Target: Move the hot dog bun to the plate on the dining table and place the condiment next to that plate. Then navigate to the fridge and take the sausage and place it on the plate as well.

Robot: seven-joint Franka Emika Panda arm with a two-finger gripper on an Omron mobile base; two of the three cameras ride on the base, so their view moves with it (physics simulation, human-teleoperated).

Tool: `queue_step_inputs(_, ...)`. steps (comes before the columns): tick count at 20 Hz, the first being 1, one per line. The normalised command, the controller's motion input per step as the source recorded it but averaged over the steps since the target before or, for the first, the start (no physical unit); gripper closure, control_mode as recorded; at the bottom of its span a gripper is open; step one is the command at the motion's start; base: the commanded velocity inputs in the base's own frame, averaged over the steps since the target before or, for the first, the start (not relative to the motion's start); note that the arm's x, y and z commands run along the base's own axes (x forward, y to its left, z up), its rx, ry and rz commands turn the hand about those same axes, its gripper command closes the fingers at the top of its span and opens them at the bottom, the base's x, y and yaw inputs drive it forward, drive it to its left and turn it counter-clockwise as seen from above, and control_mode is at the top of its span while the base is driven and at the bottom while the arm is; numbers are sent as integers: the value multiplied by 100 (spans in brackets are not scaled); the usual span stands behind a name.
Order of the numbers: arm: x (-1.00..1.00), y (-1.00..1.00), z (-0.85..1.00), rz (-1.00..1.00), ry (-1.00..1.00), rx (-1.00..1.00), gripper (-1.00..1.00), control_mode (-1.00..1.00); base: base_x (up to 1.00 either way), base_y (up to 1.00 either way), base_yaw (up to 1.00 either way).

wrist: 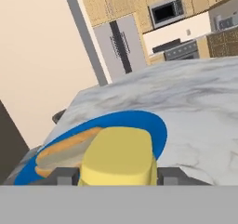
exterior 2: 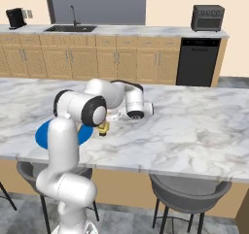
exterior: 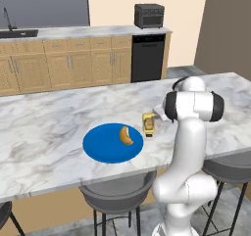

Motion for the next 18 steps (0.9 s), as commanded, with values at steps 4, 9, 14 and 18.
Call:
queue_step_inputs(4,-80,18,-15,0,-23,0,100,-100,0,0,0)
queue_step_inputs(9,-50,19,-23,0,-20,0,-100,-100,0,0,0)
queue_step_inputs(14,-10,1,-3,0,-16,0,-100,-100,0,0,0)
queue_step_inputs(18,2,0,5,0,-9,0,-100,-100,0,0,0)
